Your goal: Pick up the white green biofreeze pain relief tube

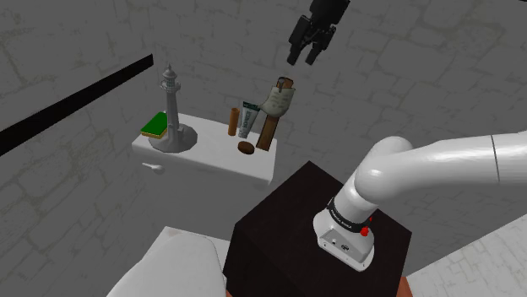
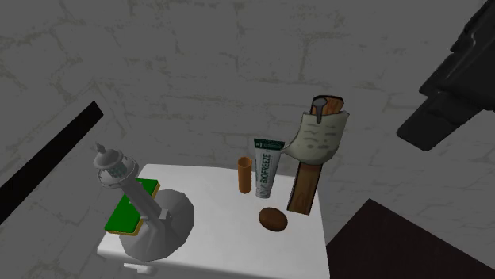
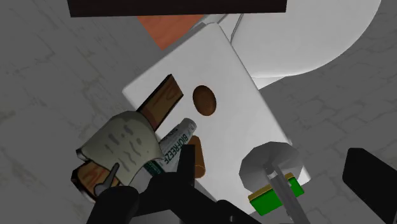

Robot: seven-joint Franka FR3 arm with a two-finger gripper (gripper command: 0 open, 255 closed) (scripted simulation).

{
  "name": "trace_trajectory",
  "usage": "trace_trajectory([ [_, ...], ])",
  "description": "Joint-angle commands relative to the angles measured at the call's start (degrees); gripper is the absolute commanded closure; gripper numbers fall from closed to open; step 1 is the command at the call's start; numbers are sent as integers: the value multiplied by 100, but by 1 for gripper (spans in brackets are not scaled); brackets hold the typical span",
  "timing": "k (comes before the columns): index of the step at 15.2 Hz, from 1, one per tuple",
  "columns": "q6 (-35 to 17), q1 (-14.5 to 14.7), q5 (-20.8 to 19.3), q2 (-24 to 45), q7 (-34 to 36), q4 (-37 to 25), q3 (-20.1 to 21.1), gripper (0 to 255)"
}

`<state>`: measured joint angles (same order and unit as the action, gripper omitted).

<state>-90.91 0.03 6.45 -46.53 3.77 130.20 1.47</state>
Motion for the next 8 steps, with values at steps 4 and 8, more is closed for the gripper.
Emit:
trace_trajectory([
  [4, -721, -125, -23, -100, 420, 643, 315, 0],
  [8, -1703, -300, -59, -59, 1013, 1370, 760, 0],
])
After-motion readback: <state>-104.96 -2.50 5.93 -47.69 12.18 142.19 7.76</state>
